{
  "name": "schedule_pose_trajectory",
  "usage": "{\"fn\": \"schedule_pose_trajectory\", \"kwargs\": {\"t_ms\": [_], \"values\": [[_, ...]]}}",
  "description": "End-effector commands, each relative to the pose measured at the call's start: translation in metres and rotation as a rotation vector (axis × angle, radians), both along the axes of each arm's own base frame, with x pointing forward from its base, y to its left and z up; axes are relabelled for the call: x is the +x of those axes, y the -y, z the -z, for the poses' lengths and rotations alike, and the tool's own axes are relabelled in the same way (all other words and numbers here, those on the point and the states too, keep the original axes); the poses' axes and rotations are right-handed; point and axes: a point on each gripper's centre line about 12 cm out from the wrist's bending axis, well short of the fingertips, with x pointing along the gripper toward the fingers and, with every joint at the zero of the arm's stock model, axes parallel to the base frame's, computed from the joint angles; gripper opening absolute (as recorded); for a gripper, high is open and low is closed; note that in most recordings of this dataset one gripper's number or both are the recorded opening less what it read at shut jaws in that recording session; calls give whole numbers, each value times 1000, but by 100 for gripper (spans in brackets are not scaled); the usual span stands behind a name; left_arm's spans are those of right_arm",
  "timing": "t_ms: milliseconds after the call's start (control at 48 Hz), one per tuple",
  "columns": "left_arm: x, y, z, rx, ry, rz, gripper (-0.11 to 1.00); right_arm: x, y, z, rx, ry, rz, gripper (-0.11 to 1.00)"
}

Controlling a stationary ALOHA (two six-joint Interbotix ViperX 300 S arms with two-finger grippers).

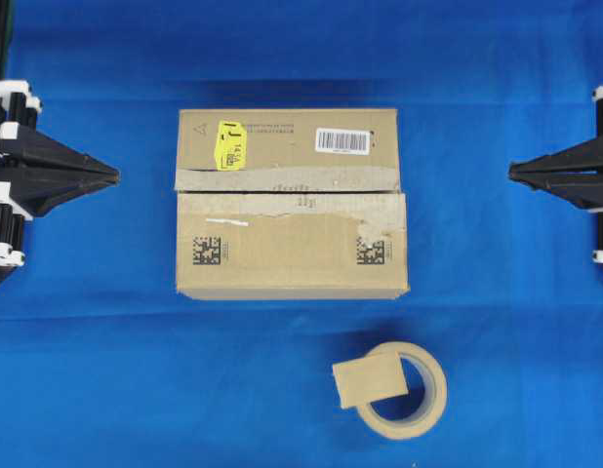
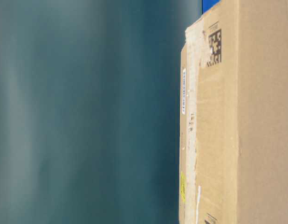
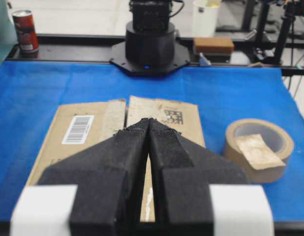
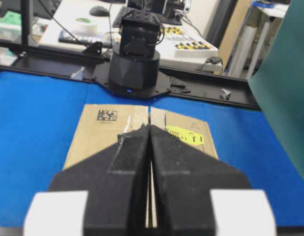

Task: Apply tape along the seams of the closed cardboard box to seal it securely.
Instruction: 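Move the left gripper down to the tape roll's peeled tab and grasp it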

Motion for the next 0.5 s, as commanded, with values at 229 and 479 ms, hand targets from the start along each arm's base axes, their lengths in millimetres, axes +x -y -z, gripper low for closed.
{"fn": "schedule_pose_trajectory", "kwargs": {"t_ms": [229,479], "values": [[13,32,-13,309,105,114,0,2,6,-18,48,54,28,0],[40,73,12,739,70,241,0,2,9,-18,55,58,47,0]]}}
